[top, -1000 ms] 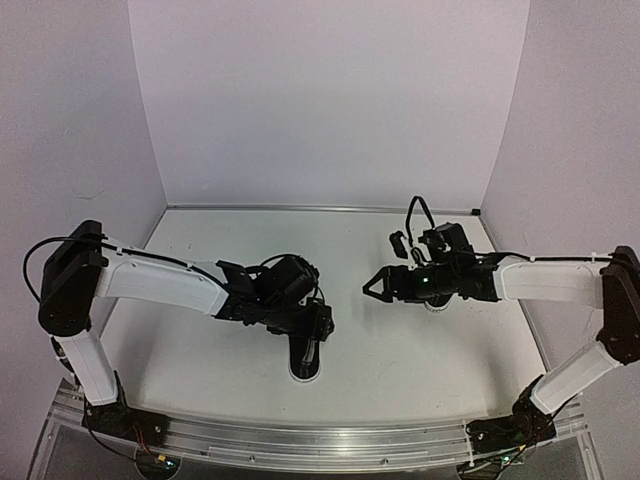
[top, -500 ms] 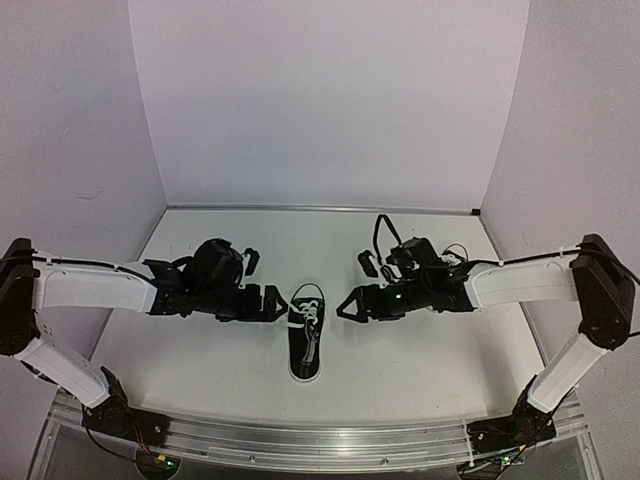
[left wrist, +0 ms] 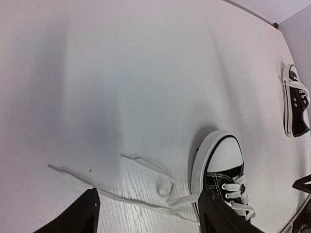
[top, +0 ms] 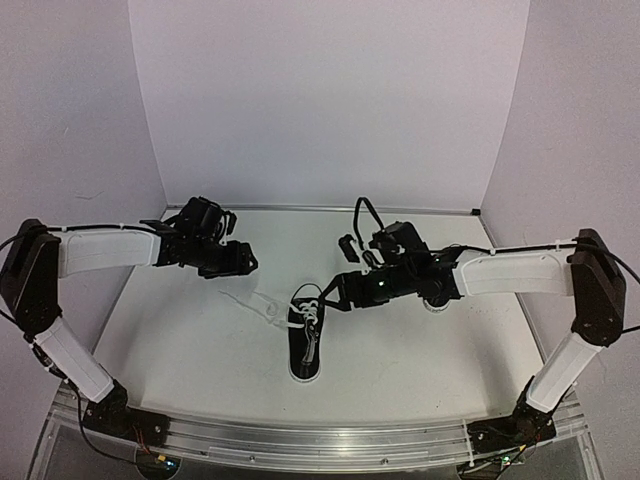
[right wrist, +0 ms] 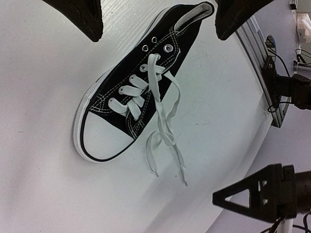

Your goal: Tie the shoes

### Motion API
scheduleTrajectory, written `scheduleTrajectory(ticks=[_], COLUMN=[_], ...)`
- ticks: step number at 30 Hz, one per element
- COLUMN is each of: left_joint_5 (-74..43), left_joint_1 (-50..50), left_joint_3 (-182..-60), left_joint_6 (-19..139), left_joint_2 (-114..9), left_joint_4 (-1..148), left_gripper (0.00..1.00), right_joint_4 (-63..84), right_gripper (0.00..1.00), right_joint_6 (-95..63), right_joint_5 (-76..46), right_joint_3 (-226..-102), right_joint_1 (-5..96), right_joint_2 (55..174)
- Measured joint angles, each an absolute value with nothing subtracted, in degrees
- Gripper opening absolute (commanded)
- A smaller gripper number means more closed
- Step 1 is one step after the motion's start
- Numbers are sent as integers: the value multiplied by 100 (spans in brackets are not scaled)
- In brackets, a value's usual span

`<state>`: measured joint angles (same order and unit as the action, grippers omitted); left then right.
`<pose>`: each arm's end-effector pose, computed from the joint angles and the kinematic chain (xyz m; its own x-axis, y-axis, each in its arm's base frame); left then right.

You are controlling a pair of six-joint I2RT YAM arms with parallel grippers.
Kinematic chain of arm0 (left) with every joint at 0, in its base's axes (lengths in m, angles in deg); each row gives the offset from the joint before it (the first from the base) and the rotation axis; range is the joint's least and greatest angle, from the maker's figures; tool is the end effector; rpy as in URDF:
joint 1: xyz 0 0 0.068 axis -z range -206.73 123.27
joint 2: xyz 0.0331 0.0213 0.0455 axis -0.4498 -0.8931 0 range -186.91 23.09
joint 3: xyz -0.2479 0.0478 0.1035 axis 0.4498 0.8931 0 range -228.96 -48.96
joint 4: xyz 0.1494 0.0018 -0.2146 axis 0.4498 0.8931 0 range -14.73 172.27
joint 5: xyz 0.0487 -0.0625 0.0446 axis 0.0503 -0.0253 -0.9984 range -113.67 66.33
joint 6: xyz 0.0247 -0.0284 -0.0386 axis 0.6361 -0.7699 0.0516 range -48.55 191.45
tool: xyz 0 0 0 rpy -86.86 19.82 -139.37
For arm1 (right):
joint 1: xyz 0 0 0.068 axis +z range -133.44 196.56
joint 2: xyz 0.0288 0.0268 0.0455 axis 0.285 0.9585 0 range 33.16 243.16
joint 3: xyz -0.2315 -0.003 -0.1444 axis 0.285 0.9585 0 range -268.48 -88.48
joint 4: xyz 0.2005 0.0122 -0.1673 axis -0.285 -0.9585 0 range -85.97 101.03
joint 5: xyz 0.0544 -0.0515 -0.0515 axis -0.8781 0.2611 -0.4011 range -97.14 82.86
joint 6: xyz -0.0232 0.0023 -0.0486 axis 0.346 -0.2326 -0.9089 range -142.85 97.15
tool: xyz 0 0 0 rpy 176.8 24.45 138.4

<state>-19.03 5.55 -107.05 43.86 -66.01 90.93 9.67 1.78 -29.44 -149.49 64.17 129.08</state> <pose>0.2790 -0.1796 0.2231 -0.8133 -0.0323 -0.5810 0.2286 0.9005 -0.3700 0.2385 0.2814 0.2219 -0.7333 -0.2314 -0.6393 -0.6424 0.5437 0.5401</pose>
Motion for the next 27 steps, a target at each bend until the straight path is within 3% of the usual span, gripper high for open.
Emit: scheduleTrajectory(ticks=[4,27], left_joint_5=[-1991,-2169], left_joint_1=[524,826], left_joint_3=[-11028,-11946], left_joint_6=[4596,5925], left_joint_2=[-7070,-8846], left_joint_4=[9211,9564], left_gripper=[52,60], right_joint_4=[908,794], right_gripper=[76,76], right_joint_6=[155,118], right_joint_5=[-2858,-2634], right_joint_3=[-14949,-14945], right_joint_1=[6417,6417], right_joint_2=[12908,12908])
